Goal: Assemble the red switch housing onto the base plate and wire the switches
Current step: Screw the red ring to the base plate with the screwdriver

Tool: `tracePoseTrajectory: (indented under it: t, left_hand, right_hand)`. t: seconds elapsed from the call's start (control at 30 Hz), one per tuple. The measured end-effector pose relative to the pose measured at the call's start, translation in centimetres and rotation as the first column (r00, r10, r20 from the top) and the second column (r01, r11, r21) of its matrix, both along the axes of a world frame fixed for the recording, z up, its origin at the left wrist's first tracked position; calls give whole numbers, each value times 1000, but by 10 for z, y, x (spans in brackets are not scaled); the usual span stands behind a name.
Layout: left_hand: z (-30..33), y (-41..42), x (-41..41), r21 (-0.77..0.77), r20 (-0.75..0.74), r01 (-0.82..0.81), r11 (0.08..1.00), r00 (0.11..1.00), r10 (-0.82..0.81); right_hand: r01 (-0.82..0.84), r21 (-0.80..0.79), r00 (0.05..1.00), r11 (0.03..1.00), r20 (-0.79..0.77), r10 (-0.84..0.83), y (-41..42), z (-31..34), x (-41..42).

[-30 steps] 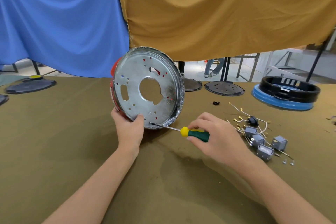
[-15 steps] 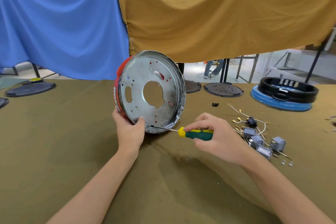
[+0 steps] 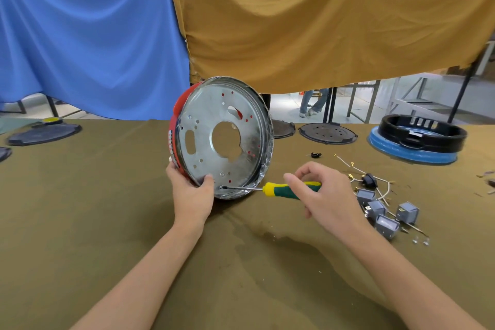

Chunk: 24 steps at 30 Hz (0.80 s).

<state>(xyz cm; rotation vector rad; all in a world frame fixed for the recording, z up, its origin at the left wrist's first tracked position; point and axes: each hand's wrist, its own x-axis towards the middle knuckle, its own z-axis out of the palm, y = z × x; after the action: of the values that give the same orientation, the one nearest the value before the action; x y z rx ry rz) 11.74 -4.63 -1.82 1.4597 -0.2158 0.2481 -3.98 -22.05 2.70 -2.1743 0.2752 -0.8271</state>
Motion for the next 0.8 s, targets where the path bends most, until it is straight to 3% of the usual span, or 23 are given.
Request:
tracePoseTrajectory:
  t: [0.1,0.23,0.33,0.47,0.6,0.7,0.8]
  left_hand:
    - [0,0,1,-11,-20,-7,1000,1000,7]
    - [0,1,3,-24,-43,-18,1000,999,17]
    - [-1,0,2,9,-21,-11,1000,1000,11]
    - [-1,1,2,7,-22,-21,1000,1000,21]
    - [-1,0,2,20,-17,-14,1000,1000,14]
    - [-2,0,2,29,-12,-12,1000,1000,12]
    - [-2,0,2,24,-16,-19,1000,1000,20]
  right_hand:
    - [4,-95,998,996,-61,-9,-1,-3,1]
    - [-145,66,985,987,-87,150,-12,3,-3]
    - [-43,97,999,994,32,40,-7,1,1]
    - [16,-45,999,999,-37,-17,-6,-6,3]
    - [-143,125,988,982,-47,150,-16,0,0]
    - [-22,53,999,998,33,20,-13,0,0]
    - [38,-44,998,998,-49,-40,-8,-6,0]
